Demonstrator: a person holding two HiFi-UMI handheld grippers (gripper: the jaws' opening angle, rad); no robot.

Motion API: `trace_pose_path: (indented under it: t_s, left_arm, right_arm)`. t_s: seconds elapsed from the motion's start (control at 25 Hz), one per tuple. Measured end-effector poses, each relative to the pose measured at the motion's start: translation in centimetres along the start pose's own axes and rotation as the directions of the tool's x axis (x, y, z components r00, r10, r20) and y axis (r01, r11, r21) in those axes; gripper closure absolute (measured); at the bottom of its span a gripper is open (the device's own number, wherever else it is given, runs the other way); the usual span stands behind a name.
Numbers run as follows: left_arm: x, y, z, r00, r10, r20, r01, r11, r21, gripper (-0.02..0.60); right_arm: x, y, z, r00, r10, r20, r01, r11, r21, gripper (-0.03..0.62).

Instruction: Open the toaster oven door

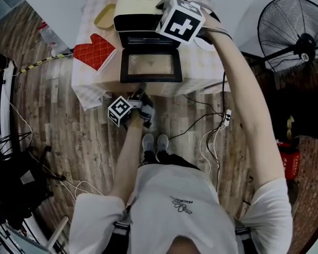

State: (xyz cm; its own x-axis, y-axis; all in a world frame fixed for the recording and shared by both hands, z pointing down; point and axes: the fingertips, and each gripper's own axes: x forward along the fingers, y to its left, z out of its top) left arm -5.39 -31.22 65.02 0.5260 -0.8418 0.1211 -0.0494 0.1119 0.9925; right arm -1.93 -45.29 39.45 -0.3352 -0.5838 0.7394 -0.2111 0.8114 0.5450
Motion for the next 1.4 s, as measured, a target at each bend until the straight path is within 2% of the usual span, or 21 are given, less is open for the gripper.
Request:
trace_pose_path:
  t_s: [0.16, 0.28, 0.92, 1.24, 1.32, 1.4]
  left_arm:
    - [0.1, 1.0, 0.0, 1.000, 0.018, 0.004, -0.018, 1.000, 0.001, 0.561]
    - [0.3, 1.6, 0.0, 1.000, 0.025, 0.012, -0.025, 1.000, -0.009, 0.563]
    - [0.5, 2.8, -0.3, 0.998, 0.052, 0.021, -0.052, 0.998, -0.024, 0.561]
    - [-0.4, 2.5, 0.2, 0.995, 0.080, 0.059, -0.079, 0.997, -0.024, 0.560]
    - [-1.0, 2.2, 0.9, 0.993, 0.086, 0.083, -0.086, 0.996, -0.012, 0.560]
    - [-1.7, 1.3, 1.7, 0.993, 0.077, 0.093, -0.080, 0.997, 0.023, 0.558]
  right_arm:
    - [-0.4, -0.5, 0.7, 1.000, -0.020, 0.015, 0.020, 0.999, -0.033, 0.436]
    - [-0.1, 0.0, 0.1, 1.000, 0.001, 0.006, -0.001, 1.000, -0.003, 0.436]
    - [-0.1, 0.1, 0.3, 1.000, -0.008, 0.022, 0.008, 1.000, 0.002, 0.436]
    - [-0.9, -0.9, 1.3, 0.993, -0.091, 0.077, 0.093, 0.995, -0.027, 0.436]
    - [-1.0, -1.1, 1.6, 0.989, -0.102, 0.102, 0.103, 0.995, -0.004, 0.436]
    - [-1.4, -1.3, 1.6, 0.982, -0.126, 0.143, 0.118, 0.991, 0.059, 0.439]
